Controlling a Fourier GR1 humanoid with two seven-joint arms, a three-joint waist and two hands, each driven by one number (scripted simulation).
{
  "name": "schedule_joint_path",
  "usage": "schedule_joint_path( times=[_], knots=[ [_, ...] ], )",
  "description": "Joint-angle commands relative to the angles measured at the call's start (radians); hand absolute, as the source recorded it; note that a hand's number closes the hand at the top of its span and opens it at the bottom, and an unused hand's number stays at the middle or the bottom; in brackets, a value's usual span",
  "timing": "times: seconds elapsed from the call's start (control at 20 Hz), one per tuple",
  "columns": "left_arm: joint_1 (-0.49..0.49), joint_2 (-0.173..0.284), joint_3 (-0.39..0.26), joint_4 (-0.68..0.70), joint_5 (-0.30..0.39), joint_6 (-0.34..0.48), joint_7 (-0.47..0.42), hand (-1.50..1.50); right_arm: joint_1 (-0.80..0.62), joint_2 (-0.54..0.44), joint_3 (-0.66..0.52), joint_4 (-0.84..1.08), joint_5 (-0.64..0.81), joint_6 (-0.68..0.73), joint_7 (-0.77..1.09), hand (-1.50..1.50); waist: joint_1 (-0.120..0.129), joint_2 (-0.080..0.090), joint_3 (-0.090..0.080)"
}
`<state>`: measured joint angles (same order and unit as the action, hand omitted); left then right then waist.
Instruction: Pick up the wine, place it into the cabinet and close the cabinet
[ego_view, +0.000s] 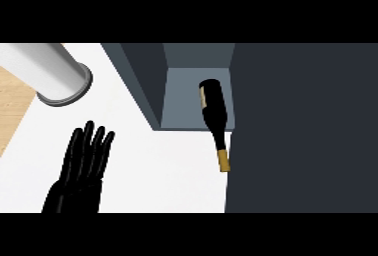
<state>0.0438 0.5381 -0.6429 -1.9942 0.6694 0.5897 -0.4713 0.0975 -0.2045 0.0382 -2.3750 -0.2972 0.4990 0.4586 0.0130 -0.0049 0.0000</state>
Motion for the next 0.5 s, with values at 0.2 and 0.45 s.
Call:
schedule_joint_path(
  times=[0.2,0.45],
  knots=[
    [0.241,0.133,0.167,-0.173,0.07,-0.079,-0.042,-1.5,0.094,0.033,0.217,-0.119,-0.067,-0.006,0.135,1.5,0.001,0.0,-0.001],
    [0.407,0.183,0.314,-0.2,0.144,-0.208,-0.114,-1.5,0.029,0.105,0.364,-0.116,0.037,-0.084,0.184,1.5,0.007,0.0,-0.002]
  ],
)
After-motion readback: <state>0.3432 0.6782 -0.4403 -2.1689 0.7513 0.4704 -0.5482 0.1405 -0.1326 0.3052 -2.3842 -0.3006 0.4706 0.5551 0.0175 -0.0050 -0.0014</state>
